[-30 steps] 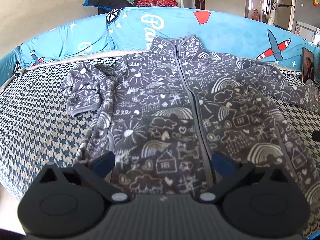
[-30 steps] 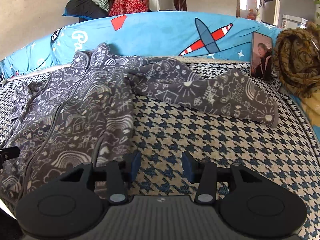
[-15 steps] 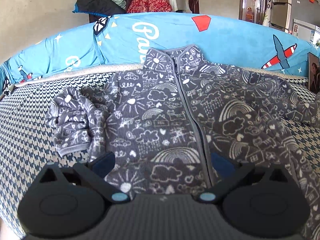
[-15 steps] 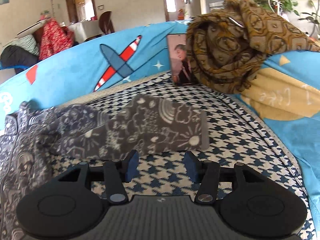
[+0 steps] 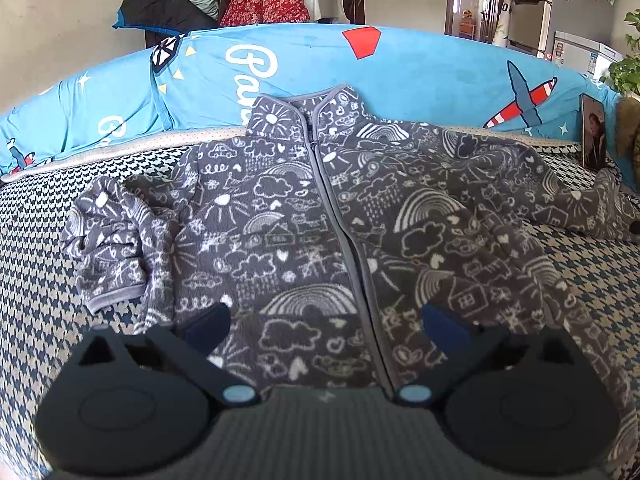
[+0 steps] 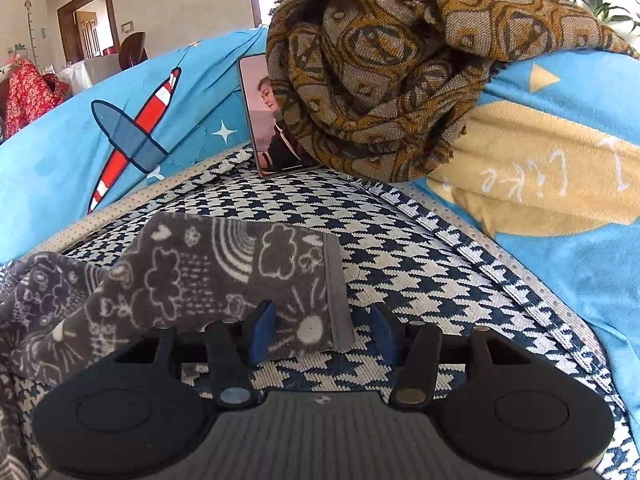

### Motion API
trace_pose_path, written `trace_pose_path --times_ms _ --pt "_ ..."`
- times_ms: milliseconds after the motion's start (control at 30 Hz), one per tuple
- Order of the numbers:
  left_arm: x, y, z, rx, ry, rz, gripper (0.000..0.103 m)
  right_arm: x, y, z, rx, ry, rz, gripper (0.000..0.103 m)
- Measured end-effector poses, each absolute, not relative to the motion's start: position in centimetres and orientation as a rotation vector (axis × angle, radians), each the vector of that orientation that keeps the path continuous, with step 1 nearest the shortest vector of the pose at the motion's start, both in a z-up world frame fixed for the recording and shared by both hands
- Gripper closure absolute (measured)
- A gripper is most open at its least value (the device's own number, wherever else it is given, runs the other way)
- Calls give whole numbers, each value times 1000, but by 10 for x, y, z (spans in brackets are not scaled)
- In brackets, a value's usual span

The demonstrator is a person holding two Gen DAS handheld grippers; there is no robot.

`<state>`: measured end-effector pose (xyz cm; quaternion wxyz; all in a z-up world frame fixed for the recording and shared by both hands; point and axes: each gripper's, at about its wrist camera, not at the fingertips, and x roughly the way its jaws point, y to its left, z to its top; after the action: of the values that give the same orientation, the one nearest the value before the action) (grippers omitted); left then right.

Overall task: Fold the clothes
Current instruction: 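Grasp the outstretched fleece sleeve cuff with the right gripper, then fold the held sleeve across the jacket body with the right gripper and release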

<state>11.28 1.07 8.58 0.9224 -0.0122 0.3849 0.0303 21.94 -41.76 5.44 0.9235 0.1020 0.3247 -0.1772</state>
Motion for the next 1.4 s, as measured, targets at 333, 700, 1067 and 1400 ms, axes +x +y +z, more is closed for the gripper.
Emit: trace_pose_path --times_ms 333,700,1067,1400 --pt "118 16 78 -37 825 84 0 200 -402 78 197 585 -346 90" --pt "115 10 73 -4 829 92 0 138 -385 124 165 435 -355 91" --pt "103 12 69 25 832 97 0 94 -403 115 196 590 -504 85" --pt "87 34 69 26 821 137 0 87 -382 118 178 547 -428 69"
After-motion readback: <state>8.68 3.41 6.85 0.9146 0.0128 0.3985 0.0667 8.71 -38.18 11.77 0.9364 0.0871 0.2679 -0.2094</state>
